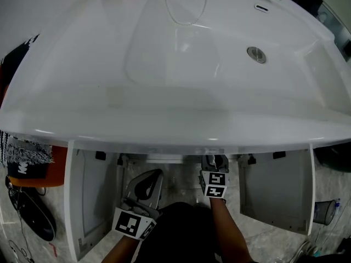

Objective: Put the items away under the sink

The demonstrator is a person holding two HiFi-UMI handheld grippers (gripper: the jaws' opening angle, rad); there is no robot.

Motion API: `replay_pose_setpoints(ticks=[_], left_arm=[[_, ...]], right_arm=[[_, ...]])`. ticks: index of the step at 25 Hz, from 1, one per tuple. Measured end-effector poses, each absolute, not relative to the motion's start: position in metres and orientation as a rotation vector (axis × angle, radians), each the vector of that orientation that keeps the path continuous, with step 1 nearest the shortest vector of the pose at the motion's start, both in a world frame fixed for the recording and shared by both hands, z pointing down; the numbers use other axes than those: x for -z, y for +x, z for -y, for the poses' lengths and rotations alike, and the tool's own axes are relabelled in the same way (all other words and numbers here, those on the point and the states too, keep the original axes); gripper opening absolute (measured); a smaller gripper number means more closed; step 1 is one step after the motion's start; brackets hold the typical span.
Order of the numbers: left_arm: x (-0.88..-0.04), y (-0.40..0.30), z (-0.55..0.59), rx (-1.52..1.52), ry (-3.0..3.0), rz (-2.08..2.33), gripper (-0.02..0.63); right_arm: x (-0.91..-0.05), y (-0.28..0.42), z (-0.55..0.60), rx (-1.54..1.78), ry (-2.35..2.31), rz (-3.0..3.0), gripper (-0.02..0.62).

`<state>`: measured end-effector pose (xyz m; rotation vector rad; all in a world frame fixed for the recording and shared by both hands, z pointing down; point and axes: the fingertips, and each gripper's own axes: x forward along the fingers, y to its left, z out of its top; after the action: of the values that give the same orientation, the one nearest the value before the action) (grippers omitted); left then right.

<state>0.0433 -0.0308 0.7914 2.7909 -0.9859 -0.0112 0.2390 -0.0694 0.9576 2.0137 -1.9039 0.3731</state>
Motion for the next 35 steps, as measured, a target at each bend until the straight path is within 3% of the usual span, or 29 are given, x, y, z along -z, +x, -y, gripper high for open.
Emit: replay_pose_setpoints(ticks=[7,16,35], left_arm=[[-0.780,0.040,0.021,0.041,2.806,0.982,0.008],[-0.764,0.030,0.005,0.083,2.822,0.971,0.006],[-0.683,0.021,-0.034,0.047,2.787,0.978,0.008]], right_arm=[[-0.953,0.229,0.051,-0.407,2.013,1.912,0.144],[-0.941,0.225,0.033,-0.462,2.061,1.888,0.019],[-0.876,0.201,-0.009,-0.592,1.992,1.925,0.015]])
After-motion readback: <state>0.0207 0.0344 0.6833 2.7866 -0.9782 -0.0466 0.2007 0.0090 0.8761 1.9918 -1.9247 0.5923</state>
